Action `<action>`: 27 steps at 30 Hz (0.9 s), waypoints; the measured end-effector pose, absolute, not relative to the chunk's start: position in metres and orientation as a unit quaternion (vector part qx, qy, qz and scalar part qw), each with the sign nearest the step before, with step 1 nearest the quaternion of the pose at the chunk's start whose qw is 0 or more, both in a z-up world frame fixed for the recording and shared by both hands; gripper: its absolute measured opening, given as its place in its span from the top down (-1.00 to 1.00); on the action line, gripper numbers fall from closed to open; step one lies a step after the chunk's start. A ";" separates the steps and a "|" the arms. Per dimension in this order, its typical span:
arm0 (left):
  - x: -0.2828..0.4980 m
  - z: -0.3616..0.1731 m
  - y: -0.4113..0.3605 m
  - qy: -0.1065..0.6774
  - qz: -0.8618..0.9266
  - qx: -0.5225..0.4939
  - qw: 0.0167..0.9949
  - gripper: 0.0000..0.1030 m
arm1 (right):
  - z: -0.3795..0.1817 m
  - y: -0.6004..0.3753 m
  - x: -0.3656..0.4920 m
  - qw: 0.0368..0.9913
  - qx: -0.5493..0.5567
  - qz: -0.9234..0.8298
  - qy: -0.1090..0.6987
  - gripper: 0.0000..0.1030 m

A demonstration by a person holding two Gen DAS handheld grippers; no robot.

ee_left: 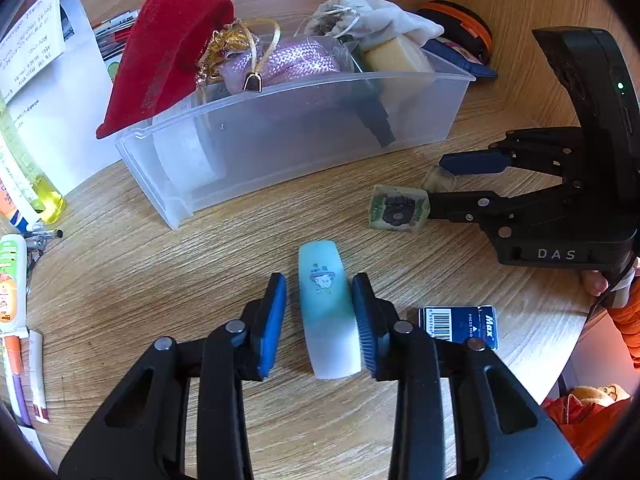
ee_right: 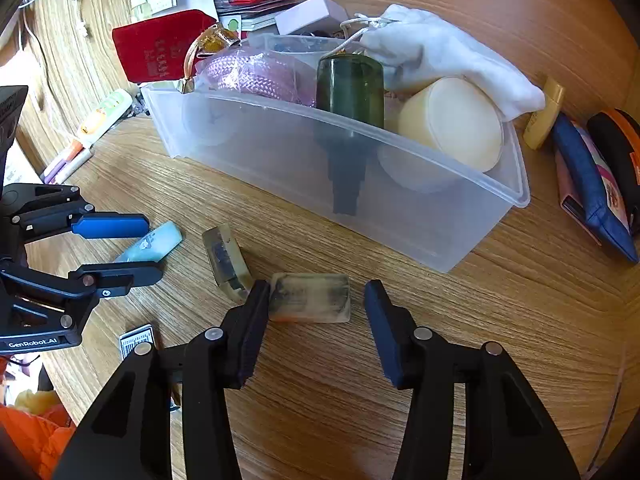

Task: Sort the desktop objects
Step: 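Grasp the blue-capped white bottle with the left gripper while the right gripper grasps the soap bar, then carry the bottle and soap bar into the clear box and release both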

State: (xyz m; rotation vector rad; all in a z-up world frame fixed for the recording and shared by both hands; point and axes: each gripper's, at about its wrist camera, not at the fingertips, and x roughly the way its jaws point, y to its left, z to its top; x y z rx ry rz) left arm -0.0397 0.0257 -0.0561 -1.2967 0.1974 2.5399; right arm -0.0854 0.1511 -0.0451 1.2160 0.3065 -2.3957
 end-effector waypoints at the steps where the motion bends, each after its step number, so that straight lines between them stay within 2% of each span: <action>1: -0.040 -0.056 0.025 0.068 0.880 -0.448 0.139 0.52 | -0.045 0.150 -0.085 0.218 0.438 -0.865 0.112 0.24; 15: -0.035 -0.030 0.014 0.021 0.906 -0.405 0.122 0.52 | -0.034 0.163 -0.087 0.223 0.433 -0.872 0.052 0.28; 27: -0.039 0.006 0.010 -0.019 0.923 -0.363 0.125 0.52 | 0.004 0.178 -0.073 0.220 0.379 -0.898 0.035 0.28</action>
